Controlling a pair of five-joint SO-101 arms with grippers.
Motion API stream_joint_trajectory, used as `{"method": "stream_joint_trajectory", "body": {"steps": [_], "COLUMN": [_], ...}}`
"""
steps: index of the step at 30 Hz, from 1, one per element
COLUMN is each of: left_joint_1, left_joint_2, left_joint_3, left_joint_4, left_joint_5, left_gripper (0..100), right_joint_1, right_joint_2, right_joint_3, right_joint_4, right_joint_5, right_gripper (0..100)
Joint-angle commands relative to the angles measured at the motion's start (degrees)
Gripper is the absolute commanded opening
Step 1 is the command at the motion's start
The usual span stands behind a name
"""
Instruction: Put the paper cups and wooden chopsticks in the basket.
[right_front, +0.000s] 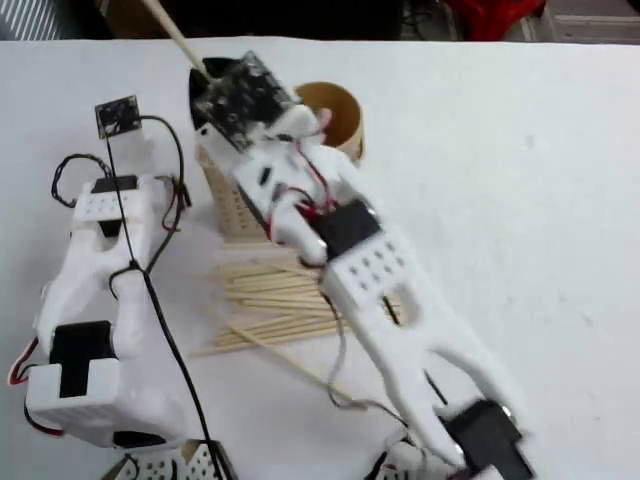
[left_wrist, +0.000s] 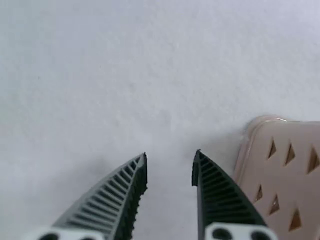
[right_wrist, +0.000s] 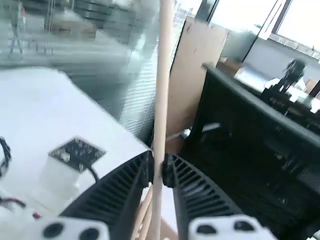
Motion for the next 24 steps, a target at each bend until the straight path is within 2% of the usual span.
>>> {"method": "stream_joint_trajectory", "body": {"steps": [1,5,10,17,21,24], "left_joint_1": [0.57,0.57,0.57,0.57,0.57,0.57], "left_joint_2": [-1.63,-1.63,-1.63,-1.63,-1.63,-1.63], "left_joint_3": [-0.79,-0.79,-0.79,-0.79,-0.79,-0.79], "left_joint_4": [-1.05,-1.05,-1.05,-1.05,-1.05,-1.05], "left_joint_5": [0.44,0.44,0.44,0.44,0.44,0.44], "left_gripper": [17,17,17,17,17,17], "right_joint_1": [0.92,1.80,3.38,4.26,3.91,1.19], "right_joint_2": [5.58,6.73,4.62,-4.97,-11.03,-11.82], "right_joint_3": [-3.60,-3.43,-3.43,-3.52,-3.43,-3.34], "right_joint_4": [-3.12,-2.68,1.54,30.90,46.90,56.84], "right_joint_5": [-0.44,-0.79,-7.03,-6.86,-6.68,-1.67], "right_gripper": [6.7,7.9,14.9,12.6,15.6,18.7]}}
